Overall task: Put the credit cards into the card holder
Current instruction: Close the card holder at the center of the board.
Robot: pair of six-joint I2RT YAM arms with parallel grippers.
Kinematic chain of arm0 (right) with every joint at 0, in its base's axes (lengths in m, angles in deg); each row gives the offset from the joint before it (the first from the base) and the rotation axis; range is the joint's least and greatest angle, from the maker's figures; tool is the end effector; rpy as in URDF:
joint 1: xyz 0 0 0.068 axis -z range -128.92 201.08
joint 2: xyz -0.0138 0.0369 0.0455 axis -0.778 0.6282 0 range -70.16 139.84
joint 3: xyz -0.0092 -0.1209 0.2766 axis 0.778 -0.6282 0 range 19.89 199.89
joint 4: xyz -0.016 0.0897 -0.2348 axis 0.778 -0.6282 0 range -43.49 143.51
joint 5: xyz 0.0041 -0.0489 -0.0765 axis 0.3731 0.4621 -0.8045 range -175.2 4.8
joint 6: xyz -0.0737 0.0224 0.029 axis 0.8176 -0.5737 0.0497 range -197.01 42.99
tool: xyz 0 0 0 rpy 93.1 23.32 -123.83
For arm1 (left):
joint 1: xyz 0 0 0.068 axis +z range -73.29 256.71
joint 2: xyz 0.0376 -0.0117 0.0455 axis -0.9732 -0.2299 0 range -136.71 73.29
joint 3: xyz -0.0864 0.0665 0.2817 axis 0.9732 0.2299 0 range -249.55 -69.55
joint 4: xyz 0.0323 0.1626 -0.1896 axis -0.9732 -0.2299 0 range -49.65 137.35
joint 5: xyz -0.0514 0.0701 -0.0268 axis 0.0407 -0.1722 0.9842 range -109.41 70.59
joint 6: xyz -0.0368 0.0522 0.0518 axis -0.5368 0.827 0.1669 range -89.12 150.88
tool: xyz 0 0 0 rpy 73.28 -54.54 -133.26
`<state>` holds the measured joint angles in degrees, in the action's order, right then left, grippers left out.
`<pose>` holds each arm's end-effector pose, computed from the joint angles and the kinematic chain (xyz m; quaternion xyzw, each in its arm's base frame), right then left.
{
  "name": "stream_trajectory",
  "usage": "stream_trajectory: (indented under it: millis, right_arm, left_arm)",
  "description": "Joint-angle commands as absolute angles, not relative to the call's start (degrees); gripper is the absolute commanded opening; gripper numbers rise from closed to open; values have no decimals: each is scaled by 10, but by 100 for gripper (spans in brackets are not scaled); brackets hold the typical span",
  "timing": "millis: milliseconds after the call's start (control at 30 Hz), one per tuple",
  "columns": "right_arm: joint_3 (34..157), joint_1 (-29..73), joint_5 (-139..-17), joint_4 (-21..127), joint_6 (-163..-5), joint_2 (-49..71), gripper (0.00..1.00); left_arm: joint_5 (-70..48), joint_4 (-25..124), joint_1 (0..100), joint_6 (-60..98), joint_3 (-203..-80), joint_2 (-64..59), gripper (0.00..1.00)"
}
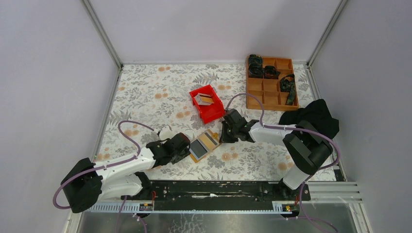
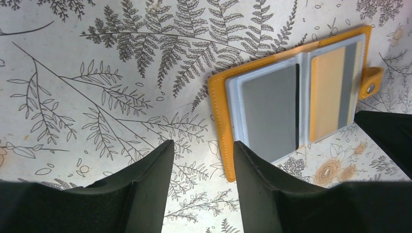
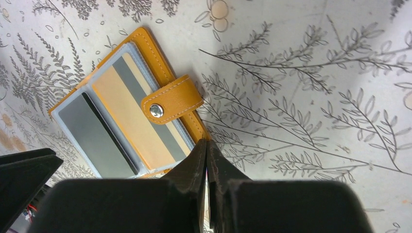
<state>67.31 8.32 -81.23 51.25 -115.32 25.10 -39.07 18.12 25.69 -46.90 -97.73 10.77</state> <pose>0.2479 0.2360 0.1610 -0.0483 0.9383 0.2464 0.2380 0.1288 -0.1209 0.1649 -0.2599 0.9242 -0.1313 0.2472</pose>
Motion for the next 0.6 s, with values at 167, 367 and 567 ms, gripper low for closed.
stream_trajectory:
  millis: [167, 367, 567]
  right_arm:
    - [625, 89, -867, 478, -1175, 220, 8]
    - [610, 89, -857, 481, -1192, 208, 8]
    - [592, 89, -862, 480, -1202, 190, 7]
  left_arm:
    - [-407, 135, 251, -456, -996, 104, 50]
    - [-406, 142, 250, -445, -1008, 69, 47]
    - [-396, 157, 246, -437, -1012, 39, 46]
